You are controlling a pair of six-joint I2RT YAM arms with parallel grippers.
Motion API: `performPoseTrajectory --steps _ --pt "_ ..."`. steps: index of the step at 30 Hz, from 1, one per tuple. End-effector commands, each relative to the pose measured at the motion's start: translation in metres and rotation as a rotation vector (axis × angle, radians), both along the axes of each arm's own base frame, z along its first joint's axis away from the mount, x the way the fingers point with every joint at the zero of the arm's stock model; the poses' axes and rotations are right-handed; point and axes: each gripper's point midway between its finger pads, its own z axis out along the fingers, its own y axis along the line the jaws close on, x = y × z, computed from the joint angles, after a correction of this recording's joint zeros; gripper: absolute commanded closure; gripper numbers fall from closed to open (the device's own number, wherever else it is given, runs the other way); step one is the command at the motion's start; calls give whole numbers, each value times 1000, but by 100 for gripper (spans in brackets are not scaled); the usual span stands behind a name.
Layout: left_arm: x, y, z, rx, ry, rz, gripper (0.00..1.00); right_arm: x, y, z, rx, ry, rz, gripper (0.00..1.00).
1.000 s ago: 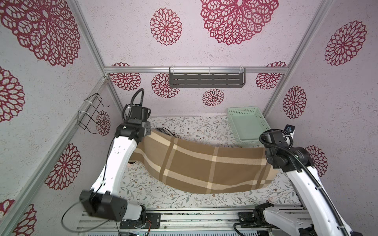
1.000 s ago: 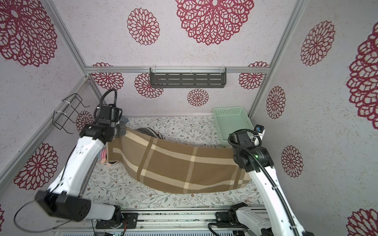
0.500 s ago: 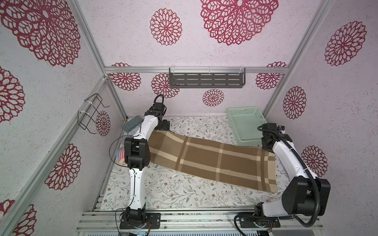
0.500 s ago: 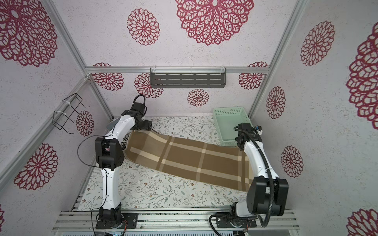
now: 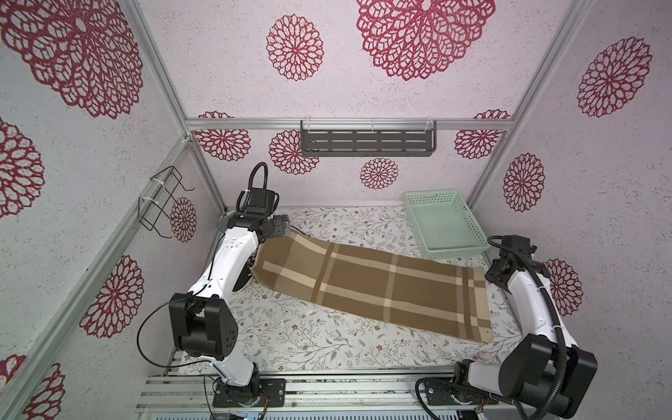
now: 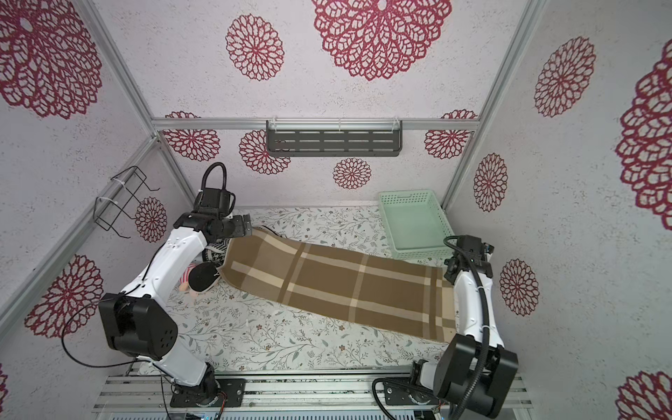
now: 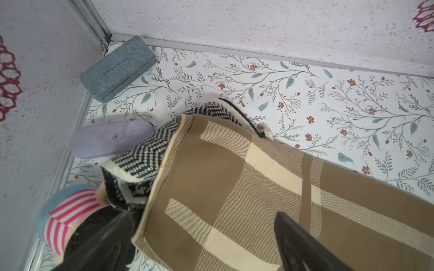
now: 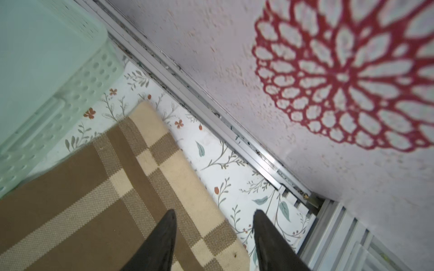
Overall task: Roll up the scarf and place it into the basket
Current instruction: Flatten out the scarf at the center of the board, then fold the scarf at the center of the board.
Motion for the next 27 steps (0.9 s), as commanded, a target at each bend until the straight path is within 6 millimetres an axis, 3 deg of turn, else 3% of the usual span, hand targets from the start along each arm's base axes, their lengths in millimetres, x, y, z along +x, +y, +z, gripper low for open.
performPoseTrajectory --steps 1,3,6,12,18,23,27 --pt "-13 -48 -15 -77 -2 -87 3 -18 13 -32 139 -13 1 47" --pt "-25 -74 -21 -75 -9 -142 3 -30 15 -49 185 -18 -26 47" --pt "-38 -106 -31 -77 -25 -207 3 -21 25 -50 271 -69 -11 48" --pt "-48 -150 -55 -147 16 -270 3 -28 25 -90 349 -25 -59 48" --pt "-46 -167 -68 -128 52 -291 3 -37 12 -116 328 29 -106 43" --pt "-44 -168 -77 -125 67 -277 3 -40 -1 -124 308 51 -142 39" --pt "-41 -165 -80 -105 74 -261 2 -31 2 -135 352 33 -123 40"
